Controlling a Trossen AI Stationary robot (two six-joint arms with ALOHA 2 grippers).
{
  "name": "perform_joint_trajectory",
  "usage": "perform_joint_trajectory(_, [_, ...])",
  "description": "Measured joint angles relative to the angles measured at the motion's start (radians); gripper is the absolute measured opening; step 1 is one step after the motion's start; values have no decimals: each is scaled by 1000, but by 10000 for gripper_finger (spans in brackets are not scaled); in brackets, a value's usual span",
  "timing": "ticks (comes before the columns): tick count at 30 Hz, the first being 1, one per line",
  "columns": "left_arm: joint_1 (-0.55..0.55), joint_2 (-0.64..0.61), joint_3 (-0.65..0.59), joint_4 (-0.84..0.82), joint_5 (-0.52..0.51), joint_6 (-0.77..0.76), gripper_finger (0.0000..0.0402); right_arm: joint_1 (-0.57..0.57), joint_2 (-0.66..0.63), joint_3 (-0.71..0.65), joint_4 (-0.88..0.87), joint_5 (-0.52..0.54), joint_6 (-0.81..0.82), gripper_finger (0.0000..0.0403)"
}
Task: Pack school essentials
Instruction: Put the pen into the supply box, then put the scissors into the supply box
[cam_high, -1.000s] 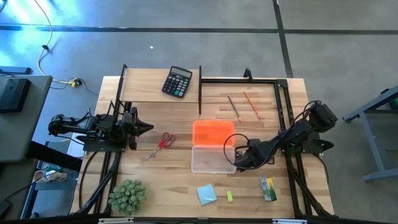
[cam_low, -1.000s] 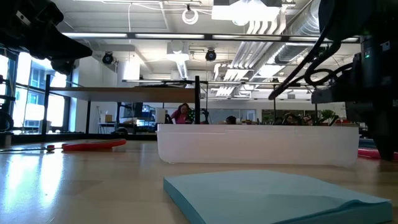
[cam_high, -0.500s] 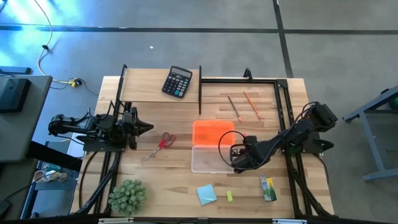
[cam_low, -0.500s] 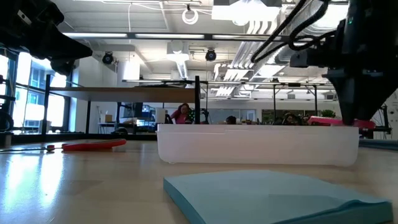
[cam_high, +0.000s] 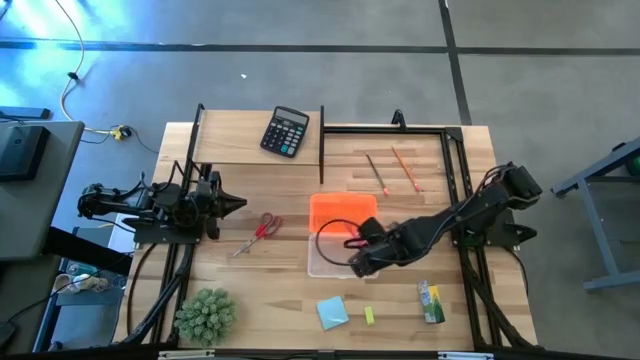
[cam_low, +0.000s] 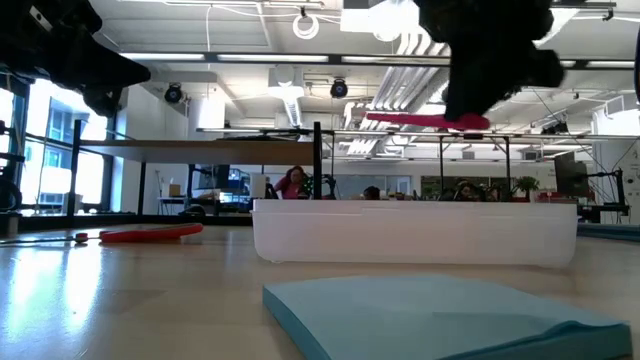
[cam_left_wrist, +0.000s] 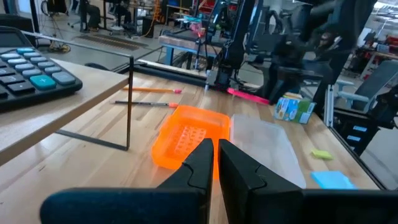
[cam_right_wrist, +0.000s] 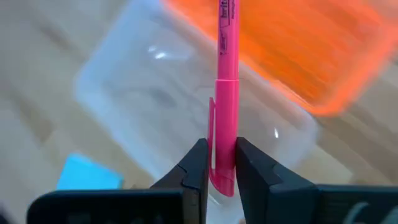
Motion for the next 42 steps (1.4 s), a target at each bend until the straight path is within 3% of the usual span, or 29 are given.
perform_joint_trajectory(6, [0,0,0,0,0,-4,15,-39,0,-3,70,-139,-340,46])
perform_joint_trajectory(14, [0,0,0,1,17,-194,15,-84,61,-3,108,-240,-579,46])
perform_joint_trajectory(20, [0,0,0,13,77,-235,15,-108,152,-5,173,-294,-582,46])
perform_joint_trajectory(31, [0,0,0,63,128,-235,15,-115,213,-5,127,-348,-571,48])
perform_joint_trajectory(42, [0,0,0,67,107,-235,15,-122,216,-2,140,-338,-492,118])
